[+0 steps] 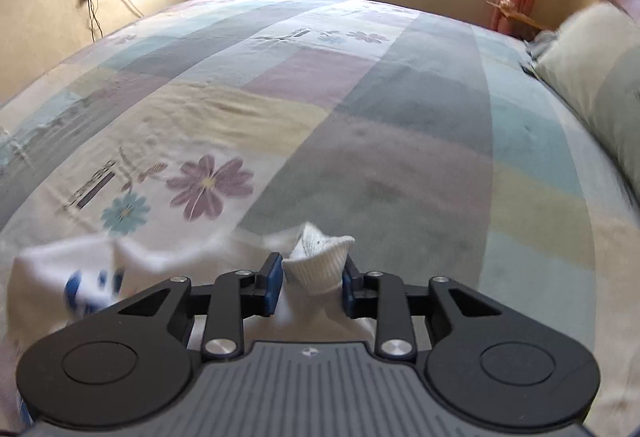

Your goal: Fold clothes

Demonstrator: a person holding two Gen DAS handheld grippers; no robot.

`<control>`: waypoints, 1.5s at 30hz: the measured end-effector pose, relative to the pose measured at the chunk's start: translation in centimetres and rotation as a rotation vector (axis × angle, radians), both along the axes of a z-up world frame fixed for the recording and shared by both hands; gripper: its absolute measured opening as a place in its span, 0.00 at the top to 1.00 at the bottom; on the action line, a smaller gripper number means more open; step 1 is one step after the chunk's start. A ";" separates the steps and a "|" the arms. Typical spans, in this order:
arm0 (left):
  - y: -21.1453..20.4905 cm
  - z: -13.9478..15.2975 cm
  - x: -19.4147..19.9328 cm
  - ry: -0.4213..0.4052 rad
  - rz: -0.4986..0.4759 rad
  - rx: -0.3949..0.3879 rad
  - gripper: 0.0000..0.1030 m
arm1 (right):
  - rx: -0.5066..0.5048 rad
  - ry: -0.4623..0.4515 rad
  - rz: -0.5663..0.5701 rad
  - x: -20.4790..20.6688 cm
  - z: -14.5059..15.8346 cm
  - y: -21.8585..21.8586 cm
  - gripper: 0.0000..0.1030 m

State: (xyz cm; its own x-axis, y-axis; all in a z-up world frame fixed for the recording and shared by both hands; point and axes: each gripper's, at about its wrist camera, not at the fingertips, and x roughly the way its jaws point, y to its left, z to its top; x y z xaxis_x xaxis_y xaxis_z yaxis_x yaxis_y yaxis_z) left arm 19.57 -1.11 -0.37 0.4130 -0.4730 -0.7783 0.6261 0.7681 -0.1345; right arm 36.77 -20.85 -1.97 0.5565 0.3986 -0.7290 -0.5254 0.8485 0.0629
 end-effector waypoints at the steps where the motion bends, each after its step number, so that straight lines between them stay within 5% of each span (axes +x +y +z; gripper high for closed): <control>1: 0.0 -0.1 -0.1 0.003 -0.002 0.000 0.02 | 0.022 0.009 -0.009 -1.1 0.0 -1.2 0.57; 6: 0.3 -0.7 -0.7 0.016 -0.009 0.007 0.02 | 0.107 0.061 -0.046 -7.7 0.0 -6.3 0.31; 11: -0.2 -1.2 -1.5 0.036 -0.001 0.010 0.02 | 0.130 0.103 -0.025 -13.7 -1.8 -7.0 0.14; 18: -1.4 -0.4 -2.9 0.026 0.000 0.028 0.02 | -0.103 0.029 -0.134 -16.6 -6.6 -3.5 0.13; 23: -1.8 0.3 -3.6 0.004 0.001 0.049 0.02 | -0.129 -0.026 -0.270 -16.1 -8.4 -3.8 0.11; 34: -1.7 0.4 -3.3 0.007 -0.003 0.071 0.02 | -0.240 -0.172 -0.602 -14.2 -6.2 -12.8 0.10; 45: -2.2 0.0 -2.9 0.021 -0.022 0.074 0.02 | -0.279 -0.114 -0.710 -10.6 -5.7 -21.2 0.10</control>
